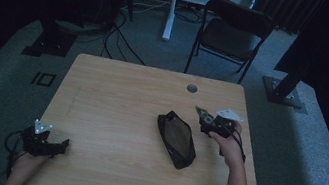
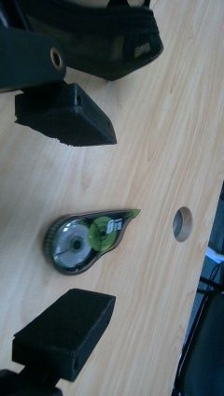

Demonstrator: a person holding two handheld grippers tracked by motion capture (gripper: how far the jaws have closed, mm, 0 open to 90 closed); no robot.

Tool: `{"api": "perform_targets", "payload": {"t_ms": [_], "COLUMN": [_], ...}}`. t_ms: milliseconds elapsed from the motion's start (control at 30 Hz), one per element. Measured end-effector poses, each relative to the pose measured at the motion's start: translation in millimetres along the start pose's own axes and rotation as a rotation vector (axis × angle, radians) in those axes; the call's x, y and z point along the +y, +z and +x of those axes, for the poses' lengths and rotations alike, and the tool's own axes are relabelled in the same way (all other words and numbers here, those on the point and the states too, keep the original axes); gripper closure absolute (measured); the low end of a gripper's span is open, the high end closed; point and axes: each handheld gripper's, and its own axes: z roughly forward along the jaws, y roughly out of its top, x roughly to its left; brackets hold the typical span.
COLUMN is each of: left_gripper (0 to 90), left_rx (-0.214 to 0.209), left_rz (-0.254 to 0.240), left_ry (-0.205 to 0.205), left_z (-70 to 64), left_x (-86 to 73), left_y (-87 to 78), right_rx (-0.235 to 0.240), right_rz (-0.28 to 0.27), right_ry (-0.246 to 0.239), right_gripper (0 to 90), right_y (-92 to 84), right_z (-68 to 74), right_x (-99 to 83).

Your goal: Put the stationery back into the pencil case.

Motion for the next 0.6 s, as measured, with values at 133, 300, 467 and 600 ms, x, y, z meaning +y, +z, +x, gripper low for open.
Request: {"api": "perform_targets", "payload": {"t_ms": [133, 300, 467, 600], "left_gripper": [0.6, 0.6, 0.6, 0.6], "left_rx": [0.000, 0.000, 0.000, 0.000], "left_rz": [0.000, 0.000, 0.000, 0.000], "left_ry": [0.000, 0.000, 0.000, 0.000], "left_z": [0.0, 0.0, 0.0, 0.0], "left_x": [0.0, 0.0, 0.0, 0.0], "left_y": [0.0, 0.0, 0.0, 0.0], "right_rx": [0.013, 0.018, -0.019, -0.025], "right_rz": [0.003, 0.025, 0.033, 0.053], "right_ry": [0.007, 0.020, 0.016, 0.023], "right_gripper": [19.3, 19.4, 22.9, 22.8], "right_y": [13.3, 29.7, 41.7, 48.6], "right_z": [-1.7, -5.4, -14.1, -17.1], "right_x": [2.7, 4.8, 5.0, 3.7]}}
